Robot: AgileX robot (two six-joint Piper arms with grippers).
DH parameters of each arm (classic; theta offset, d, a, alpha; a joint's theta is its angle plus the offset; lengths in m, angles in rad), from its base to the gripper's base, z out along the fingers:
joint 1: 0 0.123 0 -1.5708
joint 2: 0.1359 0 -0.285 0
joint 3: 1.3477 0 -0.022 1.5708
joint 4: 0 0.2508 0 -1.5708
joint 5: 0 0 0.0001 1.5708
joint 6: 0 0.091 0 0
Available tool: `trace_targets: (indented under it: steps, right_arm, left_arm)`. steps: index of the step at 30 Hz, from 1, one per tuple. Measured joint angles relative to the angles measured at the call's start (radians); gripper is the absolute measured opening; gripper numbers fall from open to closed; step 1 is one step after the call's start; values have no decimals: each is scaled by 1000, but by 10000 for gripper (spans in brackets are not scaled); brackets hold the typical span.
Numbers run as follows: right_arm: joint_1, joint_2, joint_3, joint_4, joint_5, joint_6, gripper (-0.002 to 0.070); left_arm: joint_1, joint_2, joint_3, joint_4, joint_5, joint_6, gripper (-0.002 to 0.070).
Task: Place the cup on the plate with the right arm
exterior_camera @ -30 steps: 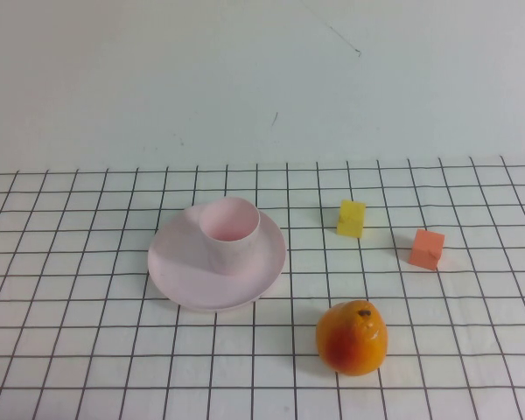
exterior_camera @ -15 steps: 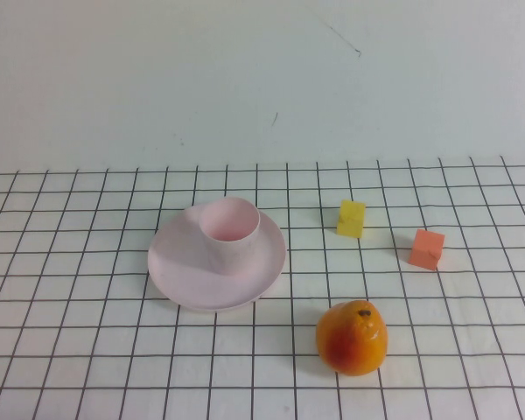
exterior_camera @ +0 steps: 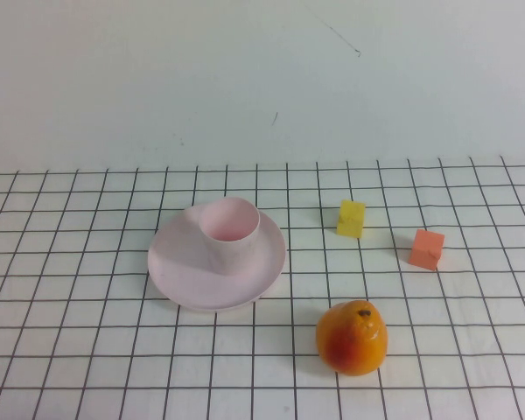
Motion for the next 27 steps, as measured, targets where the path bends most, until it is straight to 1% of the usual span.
trace_targets:
  steps: [2, 7, 10, 12, 15, 19, 22, 27]
  right_arm:
    - [0, -36, 52, -2, 81, 0, -1]
    - [0, -88, 131, -4, 401, 1, -1]
    - [0, -107, 133, 13, 533, 22, -1]
    - [0, -119, 133, 51, 575, 59, -1]
    - [0, -153, 145, 160, 570, 105, -1]
    - [0, -203, 206, 346, 484, 123, -1]
    - [0, -217, 260, 445, 453, 129, -1]
    - [0, -217, 343, 529, 446, 135, -1]
  left_arm:
    - [0, 0, 0, 0, 0, 0, -3]
    - [0, 0, 0, 0, 0, 0, -3]
    - [0, 0, 0, 0, 0, 0, -3]
    - [0, 0, 0, 0, 0, 0, -3]
    - [0, 0, 0, 0, 0, 0, -3]
    - [0, 0, 0, 0, 0, 0, -3]
    - [0, 0, 0, 0, 0, 0, -3]
    - [0, 0, 0, 0, 0, 0, -3]
